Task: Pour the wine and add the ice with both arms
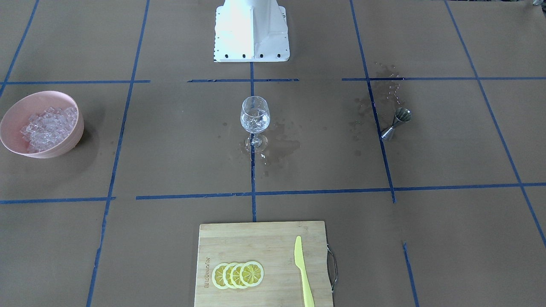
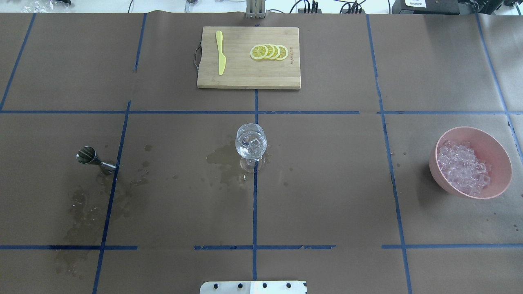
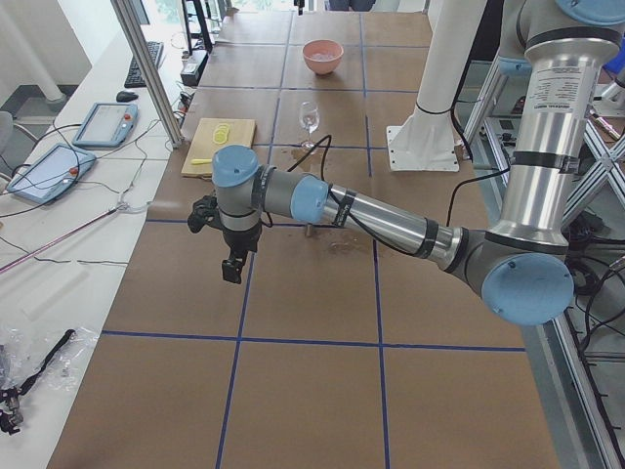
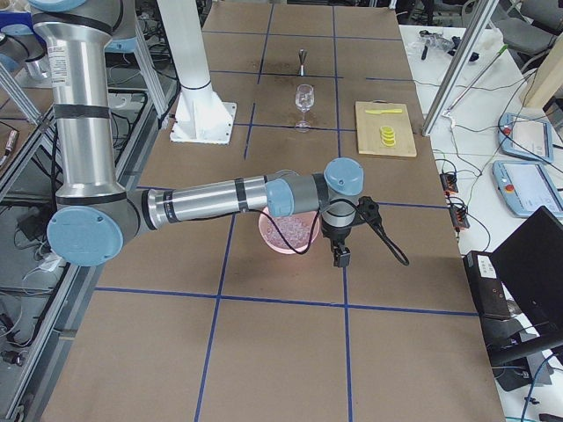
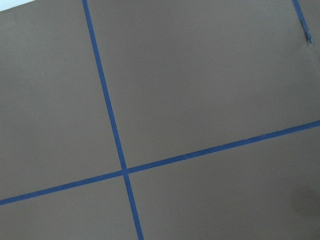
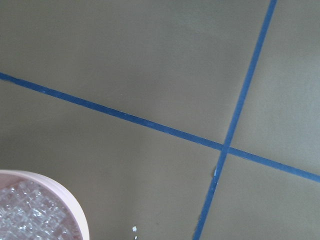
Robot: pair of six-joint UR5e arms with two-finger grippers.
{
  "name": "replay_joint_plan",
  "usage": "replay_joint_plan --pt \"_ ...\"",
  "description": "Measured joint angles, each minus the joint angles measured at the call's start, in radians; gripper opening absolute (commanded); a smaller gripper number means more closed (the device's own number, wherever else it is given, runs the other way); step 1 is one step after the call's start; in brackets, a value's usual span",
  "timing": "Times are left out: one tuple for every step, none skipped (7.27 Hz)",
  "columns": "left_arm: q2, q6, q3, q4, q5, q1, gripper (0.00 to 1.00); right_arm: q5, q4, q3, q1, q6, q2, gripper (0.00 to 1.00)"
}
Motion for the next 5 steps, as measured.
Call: replay_joint_plan --pt "0.016 0.008 0.015 -0.014 -0.001 -0.01 1.0 -0.009 0.004 -0.002 0.02 -0.008 -0.013 1.0" --pt "0.031 0.011 0.03 -0.024 -0.001 -0.017 1.0 -0.009 0.009 0.007 0.044 -0.009 -0.032 1.0" --pt "0.057 0.012 0.039 -0.04 -0.002 -0.021 1.0 0.004 0.01 0.012 0.067 -0.006 -0.048 1.0" --pt "0.084 0.012 0.047 -0.059 -0.003 -0.022 1.0 0.028 0.009 0.011 0.082 -0.001 -0.064 1.0" --pt "0.103 0.01 0.059 -0.072 -0.004 -0.023 1.0 0.051 0.008 0.008 0.088 0.011 -0.075 1.0"
